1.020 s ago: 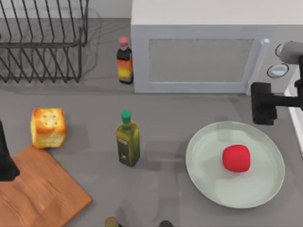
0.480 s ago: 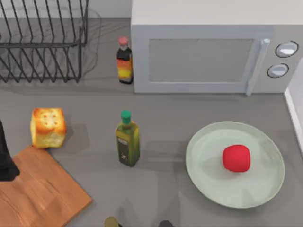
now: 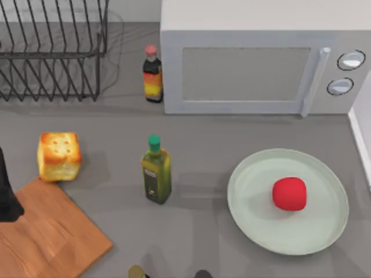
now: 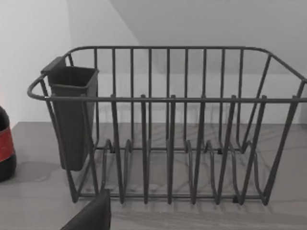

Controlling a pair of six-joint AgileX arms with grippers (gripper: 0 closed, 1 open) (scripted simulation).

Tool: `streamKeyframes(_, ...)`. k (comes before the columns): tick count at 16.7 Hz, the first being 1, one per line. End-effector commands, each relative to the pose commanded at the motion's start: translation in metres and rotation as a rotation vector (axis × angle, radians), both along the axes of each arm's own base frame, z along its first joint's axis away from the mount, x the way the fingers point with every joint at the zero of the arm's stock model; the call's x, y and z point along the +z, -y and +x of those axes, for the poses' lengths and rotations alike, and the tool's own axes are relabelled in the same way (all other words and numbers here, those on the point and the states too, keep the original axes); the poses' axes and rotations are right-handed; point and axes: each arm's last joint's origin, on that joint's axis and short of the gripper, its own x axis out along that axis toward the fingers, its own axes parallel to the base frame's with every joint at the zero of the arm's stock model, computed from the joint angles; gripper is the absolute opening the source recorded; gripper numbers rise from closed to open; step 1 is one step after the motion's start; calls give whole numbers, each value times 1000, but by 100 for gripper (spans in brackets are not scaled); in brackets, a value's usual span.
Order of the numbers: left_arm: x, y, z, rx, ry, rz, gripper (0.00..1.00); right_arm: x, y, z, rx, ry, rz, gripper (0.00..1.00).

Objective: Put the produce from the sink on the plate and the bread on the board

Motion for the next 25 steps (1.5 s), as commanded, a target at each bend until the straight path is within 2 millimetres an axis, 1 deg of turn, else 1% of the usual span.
streamKeyframes(2, 0, 0, 0, 0, 0, 0, 100, -3, 1, 0, -8, 22, -8, 100)
streamKeyframes(7, 0, 0, 0, 0, 0, 0, 100, -3, 1, 0, -8, 22, -8, 100)
streamKeyframes(9, 4, 0, 0, -1, -25, 12, 100, -3, 1, 0, -8, 22, -8, 100)
streamKeyframes(12, 19, 2, 4, -9, -123, 60, 100, -3, 1, 0, -8, 22, -8, 100)
streamKeyframes(15, 43, 5, 14, -30, -282, 147, 100, -3, 1, 0, -8, 22, -8, 100)
streamKeyframes(18, 69, 11, 37, -74, -482, 267, 100, -3, 1, 0, -8, 22, -8, 100)
streamKeyframes(20, 85, 17, 59, -119, -628, 364, 100, -3, 1, 0, -8, 22, -8, 100)
streamKeyframes(23, 101, 31, 102, -211, -855, 527, 100, -3, 1, 0, -8, 22, -8, 100)
streamKeyframes(25, 104, 43, 134, -287, -1002, 642, 100, -3, 1, 0, -8, 22, -8, 100)
